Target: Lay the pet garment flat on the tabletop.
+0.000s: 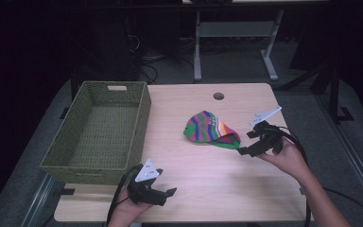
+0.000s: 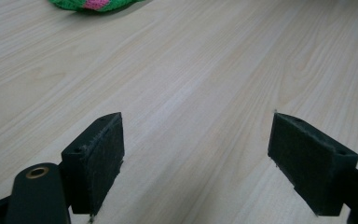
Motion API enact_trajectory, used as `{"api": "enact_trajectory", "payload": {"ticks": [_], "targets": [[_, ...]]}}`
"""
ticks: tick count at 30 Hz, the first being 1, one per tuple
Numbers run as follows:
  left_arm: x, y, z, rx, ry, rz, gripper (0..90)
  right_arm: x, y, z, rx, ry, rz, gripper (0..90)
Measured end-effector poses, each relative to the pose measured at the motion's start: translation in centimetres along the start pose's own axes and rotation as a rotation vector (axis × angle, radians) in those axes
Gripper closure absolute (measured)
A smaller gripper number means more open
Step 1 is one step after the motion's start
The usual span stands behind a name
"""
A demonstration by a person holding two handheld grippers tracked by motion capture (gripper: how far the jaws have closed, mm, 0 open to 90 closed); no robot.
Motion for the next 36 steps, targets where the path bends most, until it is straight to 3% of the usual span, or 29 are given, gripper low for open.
{"api": "enact_trajectory", "payload": {"ticks": [16,36], "targets": [[-0.1,0.0,0.1,0.009,0.0,0.004,18.0,-1.4,-0.2,-2.5,0.027,0.033,-0.005,14.8],[0.2,0.4,0.2,0.019,-0.009,0.001,18.1,-3.4,0.6,-6.1,0.066,0.072,-0.008,14.8]]}}
Point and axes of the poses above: each handheld gripper's, and its own axes: x roughly backward along the jaws, z roughly out of its underside, y roughly to its left, the point moved 4 cm from there along -x, roughly forward along the jaws, and after that the axes turned 14 degrees about -x, right-handed, at the moved point
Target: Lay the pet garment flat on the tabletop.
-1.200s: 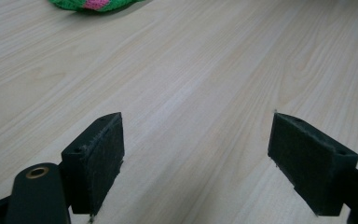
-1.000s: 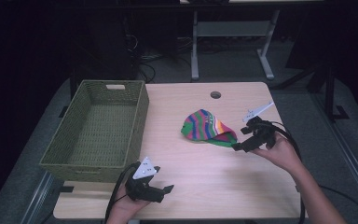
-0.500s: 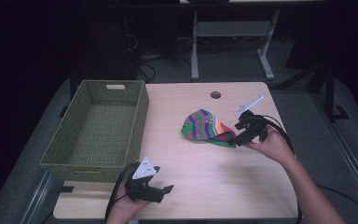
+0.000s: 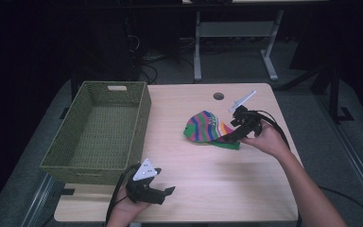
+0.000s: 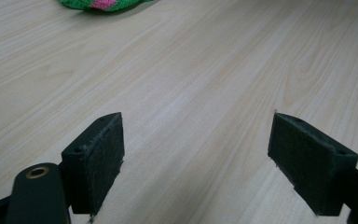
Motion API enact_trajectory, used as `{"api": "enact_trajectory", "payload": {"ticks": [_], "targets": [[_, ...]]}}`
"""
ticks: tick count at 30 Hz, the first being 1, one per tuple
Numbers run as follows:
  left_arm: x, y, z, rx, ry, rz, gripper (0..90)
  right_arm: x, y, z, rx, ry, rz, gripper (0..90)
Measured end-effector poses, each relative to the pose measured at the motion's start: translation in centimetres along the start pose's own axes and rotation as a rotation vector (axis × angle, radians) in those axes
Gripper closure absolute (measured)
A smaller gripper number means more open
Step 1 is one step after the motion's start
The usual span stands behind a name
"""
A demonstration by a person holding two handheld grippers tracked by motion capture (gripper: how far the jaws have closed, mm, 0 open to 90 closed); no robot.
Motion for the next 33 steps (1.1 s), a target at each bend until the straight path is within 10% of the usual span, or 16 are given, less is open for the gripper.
{"api": "enact_trajectory", "payload": {"ticks": [33], "targets": [[0.1,0.2,-0.1,0.001,-0.005,0.006,18.3,-5.6,-1.1,-4.3,-0.017,0.11,0.018,20.1]]}}
Point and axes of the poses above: each handheld gripper's, and its own axes: x roughly backward along the jaws, z roughly out of its underside, y roughly to its left, the point moved 4 cm from there along -x, roughly forward along the jaws, and after that the axes turned 14 degrees about -x, right-handed, at the moved point
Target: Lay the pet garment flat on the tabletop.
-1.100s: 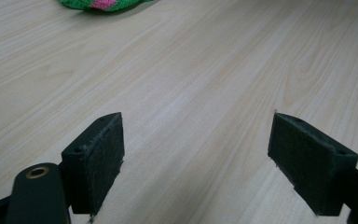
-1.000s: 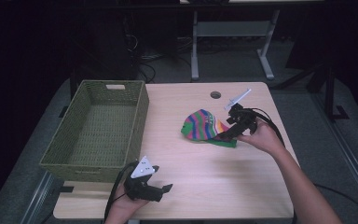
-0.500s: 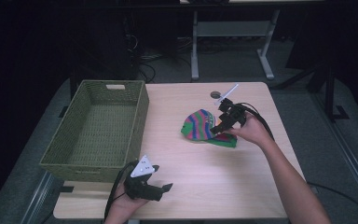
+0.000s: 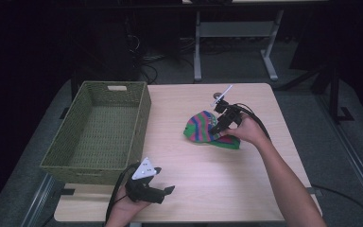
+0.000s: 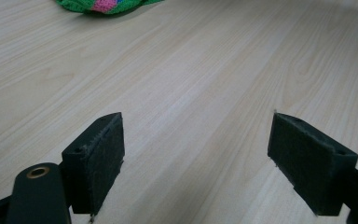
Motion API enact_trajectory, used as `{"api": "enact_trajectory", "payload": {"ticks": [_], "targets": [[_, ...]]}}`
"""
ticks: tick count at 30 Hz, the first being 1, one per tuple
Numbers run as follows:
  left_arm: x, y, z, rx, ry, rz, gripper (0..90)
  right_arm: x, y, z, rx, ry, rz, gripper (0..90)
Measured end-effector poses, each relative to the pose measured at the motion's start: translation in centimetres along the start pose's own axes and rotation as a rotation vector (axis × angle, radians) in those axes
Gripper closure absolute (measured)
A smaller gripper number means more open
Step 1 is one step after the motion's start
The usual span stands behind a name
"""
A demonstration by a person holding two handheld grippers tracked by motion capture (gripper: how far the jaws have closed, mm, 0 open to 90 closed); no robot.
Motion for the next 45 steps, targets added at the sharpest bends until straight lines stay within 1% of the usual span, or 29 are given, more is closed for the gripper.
{"api": "enact_trajectory", "payload": {"ticks": [3,5,9,13,15,16,17,20,21,23,25,28,32,33,35,36,38,45], "targets": [[0.0,0.0,0.0,0.0,-0.002,-0.001,18.2,-0.3,-0.2,0.0,-0.001,0.006,0.005,20.0],[0.0,0.0,0.0,-0.003,0.001,0.001,18.3,-0.6,-0.3,0.1,-0.006,0.017,0.003,20.0],[-0.1,0.0,0.0,-0.002,0.002,0.003,18.2,-1.5,-0.5,0.1,-0.011,0.042,0.018,20.1],[-0.1,0.0,0.0,-0.003,0.002,0.004,18.2,-1.9,-0.6,0.0,-0.015,0.046,0.025,20.2],[-0.2,0.0,0.0,-0.006,0.004,0.006,18.2,-2.3,-0.6,-0.1,-0.015,0.05,0.038,20.6],[-0.2,0.0,0.0,-0.009,0.005,0.006,18.3,-2.5,-0.7,-0.1,-0.015,0.054,0.061,20.9],[-0.2,0.0,0.0,-0.01,0.007,0.007,18.3,-2.6,-0.7,-0.1,-0.016,0.058,0.069,20.9],[-0.2,0.0,0.0,-0.011,0.007,0.007,18.2,-3.1,-0.8,-0.2,-0.019,0.068,0.08,21.0],[-0.2,0.0,0.0,-0.011,0.008,0.007,18.2,-3.2,-0.8,-0.2,-0.029,0.071,0.077,21.0],[-0.2,0.0,0.0,-0.011,0.006,0.008,18.2,-3.3,-0.8,-0.3,-0.03,0.071,0.078,21.1],[-0.2,0.0,0.0,-0.009,0.007,0.009,18.3,-3.6,-0.7,-0.3,-0.026,0.082,0.093,21.1],[-0.2,0.0,0.0,-0.016,0.015,0.011,18.2,-3.9,-0.6,-0.3,-0.023,0.087,0.103,21.9],[-0.2,0.0,0.0,-0.007,0.01,0.009,18.3,-4.2,-0.5,-0.3,-0.033,0.094,0.115,22.1],[-0.2,0.0,0.0,-0.013,0.016,0.009,18.3,-4.2,-0.5,-0.3,-0.034,0.097,0.119,22.7],[-0.3,0.0,0.0,-0.016,0.018,0.008,18.2,-4.3,-0.4,-0.4,-0.025,0.104,0.131,23.7],[-0.3,-0.1,0.0,-0.01,0.012,0.006,18.2,-4.3,-0.4,-0.4,-0.02,0.108,0.137,24.1],[-0.3,-0.1,0.0,-0.01,0.011,0.005,18.2,-4.4,-0.4,-0.4,-0.019,0.111,0.146,24.5],[-0.3,-0.1,0.0,-0.018,0.023,0.005,18.2,-4.4,-0.4,-0.4,-0.035,0.105,0.155,28.7]]}}
Point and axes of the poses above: each handheld gripper's, and its own axes: x roughly backward along the jaws, z roughly out of its underside, y roughly to its left, the point moved 4 cm from there along -x, roughly forward along the jaws, and after that the axes turned 14 degrees about -x, right-handed, at the moved point
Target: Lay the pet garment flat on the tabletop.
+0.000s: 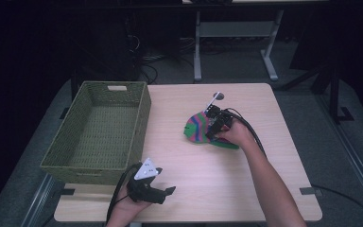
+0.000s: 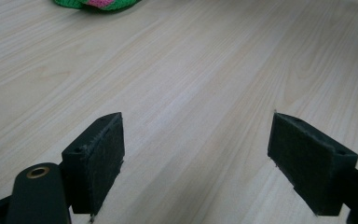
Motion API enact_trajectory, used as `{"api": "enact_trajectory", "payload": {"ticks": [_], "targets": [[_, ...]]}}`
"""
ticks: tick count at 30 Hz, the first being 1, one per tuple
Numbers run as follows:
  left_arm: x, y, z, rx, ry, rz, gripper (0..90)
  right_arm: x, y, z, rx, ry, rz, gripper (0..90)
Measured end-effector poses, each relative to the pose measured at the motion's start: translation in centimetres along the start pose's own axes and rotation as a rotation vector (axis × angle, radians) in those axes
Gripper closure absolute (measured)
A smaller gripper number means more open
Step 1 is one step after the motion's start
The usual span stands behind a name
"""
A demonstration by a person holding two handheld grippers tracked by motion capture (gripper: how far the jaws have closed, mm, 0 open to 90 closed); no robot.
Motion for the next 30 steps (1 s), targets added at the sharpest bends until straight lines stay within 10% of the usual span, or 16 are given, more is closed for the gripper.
{"api": "enact_trajectory", "payload": {"ticks": [30], "targets": [[-0.01,0.14,0.09,0.014,-0.004,-0.003,18.4,0.64,-0.23,-0.29,-0.06,0.016,0.015,71.3]]}}
Point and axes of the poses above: each handheld gripper's, and its own axes: x roughly backward along the jaws, z roughly out of its underside, y roughly to its left, the point moved 4 cm from there along -x, roughly forward along the jaws, and after that the axes turned 14 degrees about -x, right-handed, at the moved point
